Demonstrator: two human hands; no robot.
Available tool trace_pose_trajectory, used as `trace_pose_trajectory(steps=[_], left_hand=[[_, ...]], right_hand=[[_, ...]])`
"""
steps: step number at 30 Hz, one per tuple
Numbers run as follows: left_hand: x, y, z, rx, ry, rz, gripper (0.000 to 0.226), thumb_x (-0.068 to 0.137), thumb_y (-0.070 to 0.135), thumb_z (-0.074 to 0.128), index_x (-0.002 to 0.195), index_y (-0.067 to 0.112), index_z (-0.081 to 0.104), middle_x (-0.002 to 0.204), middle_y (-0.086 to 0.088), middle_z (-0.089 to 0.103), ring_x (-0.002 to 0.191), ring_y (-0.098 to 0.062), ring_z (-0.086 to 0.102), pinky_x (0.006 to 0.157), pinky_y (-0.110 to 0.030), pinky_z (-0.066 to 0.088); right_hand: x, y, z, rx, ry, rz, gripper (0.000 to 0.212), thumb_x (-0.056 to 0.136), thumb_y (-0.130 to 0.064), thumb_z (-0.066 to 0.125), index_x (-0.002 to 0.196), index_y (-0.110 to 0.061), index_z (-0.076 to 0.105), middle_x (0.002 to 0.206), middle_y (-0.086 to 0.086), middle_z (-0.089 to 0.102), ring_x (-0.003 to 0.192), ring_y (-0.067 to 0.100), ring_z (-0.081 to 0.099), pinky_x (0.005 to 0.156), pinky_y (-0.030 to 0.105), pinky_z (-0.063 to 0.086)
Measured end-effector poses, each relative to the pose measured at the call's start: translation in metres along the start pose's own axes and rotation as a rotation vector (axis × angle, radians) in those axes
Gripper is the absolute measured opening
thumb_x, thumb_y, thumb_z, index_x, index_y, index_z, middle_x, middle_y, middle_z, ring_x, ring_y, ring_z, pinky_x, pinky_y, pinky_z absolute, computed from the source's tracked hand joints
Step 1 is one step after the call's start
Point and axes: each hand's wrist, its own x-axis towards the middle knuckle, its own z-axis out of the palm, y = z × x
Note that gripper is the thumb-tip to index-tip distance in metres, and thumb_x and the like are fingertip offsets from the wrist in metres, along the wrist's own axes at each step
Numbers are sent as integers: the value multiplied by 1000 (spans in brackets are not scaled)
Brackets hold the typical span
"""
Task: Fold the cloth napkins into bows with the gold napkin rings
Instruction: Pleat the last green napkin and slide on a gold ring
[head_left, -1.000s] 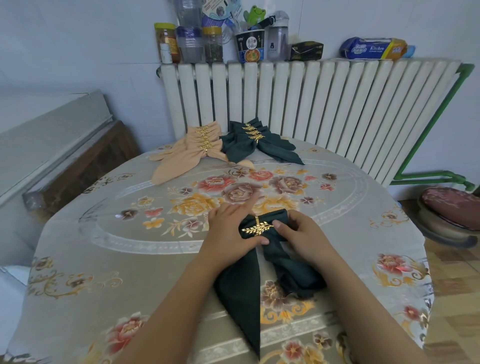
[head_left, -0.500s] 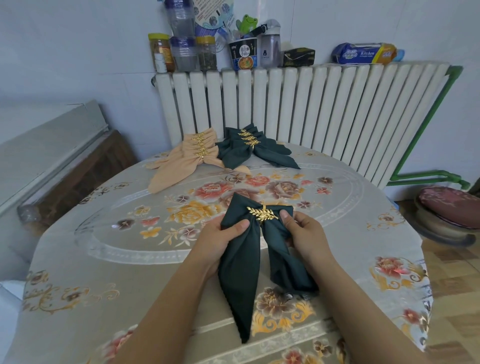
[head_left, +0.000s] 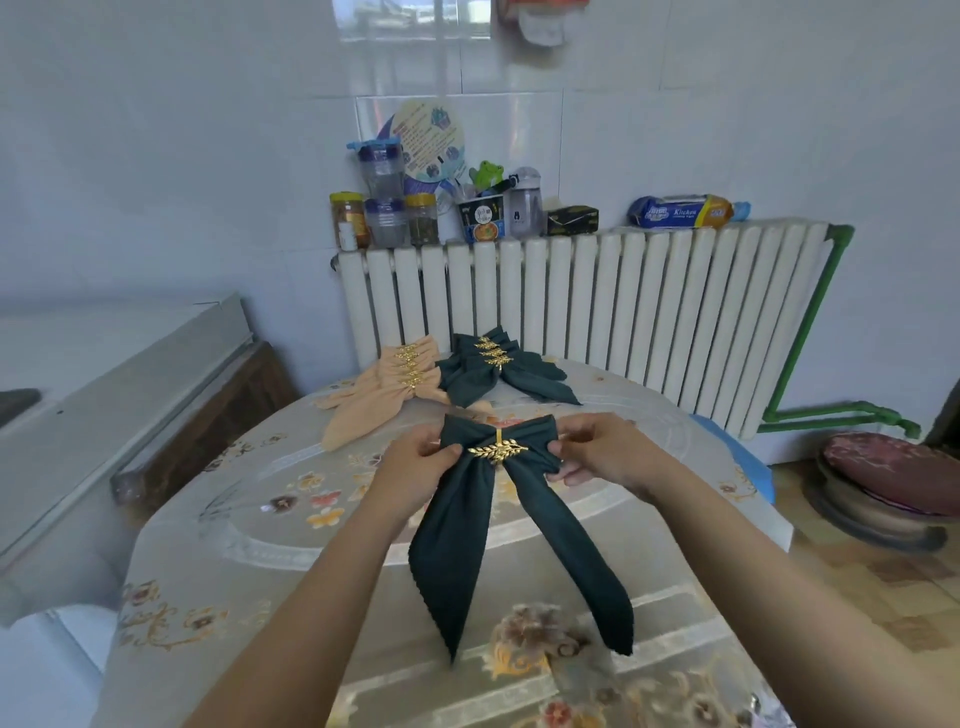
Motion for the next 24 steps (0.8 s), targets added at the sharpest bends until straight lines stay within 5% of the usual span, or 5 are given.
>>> trace_pose_trajectory(steps=[3, 6, 10, 15, 24], left_hand=[[0, 22, -3, -14, 83, 23, 18, 89, 25, 62, 102, 23, 51, 105, -2, 63, 96, -21, 62, 86, -42, 52], [-6, 36, 2, 124, 173, 85, 19, 91, 24, 60, 102, 19, 45, 100, 5, 54, 94, -14, 52, 78, -30, 40], [7, 41, 16, 203, 205, 127, 8, 91, 20, 58, 94, 16, 53, 96, 3, 55, 90, -13, 49, 73, -25, 32], [79, 22, 33, 157, 112, 90, 13, 93, 24, 55, 101, 15, 62, 98, 4, 61, 96, -16, 58, 76, -24, 42], [240, -30, 59, 199, -13, 19, 37, 83, 22, 71, 116, 21, 55, 110, 7, 55, 102, -9, 51, 82, -20, 40]], right_hand=[[-2, -19, -11, -31, 140, -23, 11, 92, -13, 59, 103, -13, 58, 87, 3, 65, 60, 11, 63, 60, 17, 54], [-4, -22, -14, 9, 292, -21, 11, 90, -13, 62, 99, -9, 57, 88, 8, 64, 60, 14, 60, 69, 29, 56], [10, -9, -12, 78, 416, -6, 7, 91, -17, 61, 96, -14, 57, 96, 10, 66, 65, 14, 59, 57, 20, 46], [74, 19, -20, 67, 399, -12, 27, 90, -30, 60, 115, -18, 59, 108, -3, 63, 96, 12, 58, 79, 23, 43], [237, 65, -22, 61, 400, 89, 43, 83, -20, 70, 122, -19, 51, 114, -5, 60, 100, 13, 58, 97, 31, 46]])
